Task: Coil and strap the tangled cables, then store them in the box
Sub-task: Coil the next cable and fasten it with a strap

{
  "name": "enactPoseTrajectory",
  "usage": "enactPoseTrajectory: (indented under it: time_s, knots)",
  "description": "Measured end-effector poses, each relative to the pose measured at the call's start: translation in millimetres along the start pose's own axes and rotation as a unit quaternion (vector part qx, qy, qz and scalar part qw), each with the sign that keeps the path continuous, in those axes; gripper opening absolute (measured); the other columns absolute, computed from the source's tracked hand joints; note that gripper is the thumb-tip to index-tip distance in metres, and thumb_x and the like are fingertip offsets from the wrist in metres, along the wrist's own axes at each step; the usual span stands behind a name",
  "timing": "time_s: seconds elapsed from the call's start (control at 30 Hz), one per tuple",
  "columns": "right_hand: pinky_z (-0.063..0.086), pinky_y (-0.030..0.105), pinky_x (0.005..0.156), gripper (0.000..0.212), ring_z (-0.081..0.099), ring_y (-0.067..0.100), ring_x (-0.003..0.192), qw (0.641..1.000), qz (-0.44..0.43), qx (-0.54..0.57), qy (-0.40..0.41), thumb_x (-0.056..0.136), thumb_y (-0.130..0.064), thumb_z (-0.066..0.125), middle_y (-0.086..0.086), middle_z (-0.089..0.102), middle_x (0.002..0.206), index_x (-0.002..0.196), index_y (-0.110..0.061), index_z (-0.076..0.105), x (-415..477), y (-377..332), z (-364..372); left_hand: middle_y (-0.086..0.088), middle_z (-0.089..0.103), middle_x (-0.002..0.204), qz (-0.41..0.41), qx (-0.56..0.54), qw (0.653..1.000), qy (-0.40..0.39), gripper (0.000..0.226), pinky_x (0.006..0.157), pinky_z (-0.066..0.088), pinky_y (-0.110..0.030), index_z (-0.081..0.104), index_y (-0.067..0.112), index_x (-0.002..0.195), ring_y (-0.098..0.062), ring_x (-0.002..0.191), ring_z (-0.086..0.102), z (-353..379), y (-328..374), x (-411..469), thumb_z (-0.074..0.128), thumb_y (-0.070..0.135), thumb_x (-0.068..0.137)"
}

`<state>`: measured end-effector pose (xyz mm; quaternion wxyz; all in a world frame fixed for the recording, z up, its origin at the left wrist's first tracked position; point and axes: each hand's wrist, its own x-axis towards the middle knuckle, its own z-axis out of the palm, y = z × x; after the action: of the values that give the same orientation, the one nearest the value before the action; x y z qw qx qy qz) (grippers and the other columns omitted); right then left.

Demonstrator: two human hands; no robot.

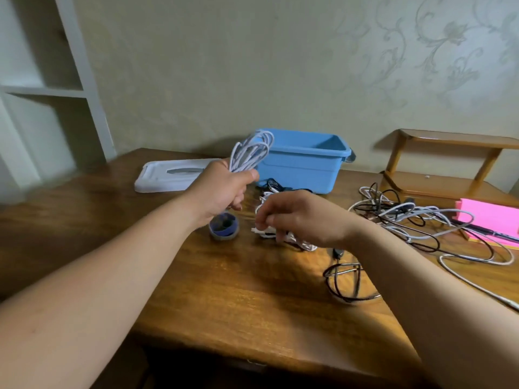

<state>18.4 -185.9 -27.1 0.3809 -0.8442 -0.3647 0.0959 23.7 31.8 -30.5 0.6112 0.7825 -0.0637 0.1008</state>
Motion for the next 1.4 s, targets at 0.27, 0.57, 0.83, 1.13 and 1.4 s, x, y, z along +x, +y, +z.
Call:
enactPoseTrajectory:
  time_s: [0.27, 0.57, 0.83, 1.13, 1.4]
  knots:
    - [0.055, 0.029, 0.067, 0.015, 0.067, 0.006, 0.067, 0.984, 0.030, -0.176, 0.018, 0.109, -0.024, 0.057, -0.008, 0.075, 0.096, 0.120, -0.028, 0.067, 31, -30, 25, 0.004, 0.037, 0.060, -0.059, -0.036, 0.996, 0.048, 0.018, 0.057, 0.037, -0.031, 0.055, 0.015, 0.098, -0.014, 0.055, 0.035, -44, -15, -8, 0.060, 0.029, 0.109]
    - [0.049, 0.034, 0.069, 0.030, 0.063, 0.021, 0.080, 0.978, 0.060, -0.148, 0.135, 0.111, -0.038, 0.052, -0.001, 0.070, 0.088, 0.095, -0.019, 0.070, 64, -21, 39, 0.003, 0.039, 0.059, -0.088, -0.094, 0.983, 0.132, 0.021, 0.060, 0.044, -0.034, 0.060, 0.013, 0.099, -0.015, 0.055, 0.039, -56, -42, -7, 0.062, 0.033, 0.106]
    - [0.055, 0.037, 0.083, 0.018, 0.065, 0.022, 0.101, 0.959, 0.075, -0.261, 0.084, 0.100, -0.029, 0.065, -0.004, 0.071, 0.108, 0.116, -0.024, 0.074, 120, -13, 39, 0.002, 0.036, 0.060, -0.076, -0.132, 0.978, 0.143, 0.016, 0.059, 0.040, -0.035, 0.057, 0.019, 0.094, -0.014, 0.055, 0.036, -54, -54, -9, 0.061, 0.029, 0.106]
    - [0.048, 0.031, 0.071, 0.013, 0.065, 0.018, 0.090, 0.967, 0.050, -0.220, 0.120, 0.093, -0.032, 0.078, -0.007, 0.070, 0.094, 0.100, -0.023, 0.073, 131, -7, 31, 0.001, 0.042, 0.062, -0.048, -0.090, 0.986, 0.130, 0.017, 0.066, 0.048, -0.037, 0.066, 0.013, 0.105, -0.017, 0.059, 0.042, -54, -46, -11, 0.062, 0.030, 0.106]
    - [0.043, 0.025, 0.056, 0.018, 0.055, 0.008, 0.058, 0.962, 0.041, 0.108, 0.248, 0.096, -0.028, 0.077, -0.003, 0.067, 0.067, 0.088, -0.015, 0.067, 56, 12, -6, 0.001, 0.048, 0.056, 0.030, -0.018, 0.999, -0.005, 0.021, 0.057, 0.048, -0.031, 0.071, 0.008, 0.103, -0.014, 0.050, 0.042, 6, -6, -2, 0.070, 0.029, 0.104]
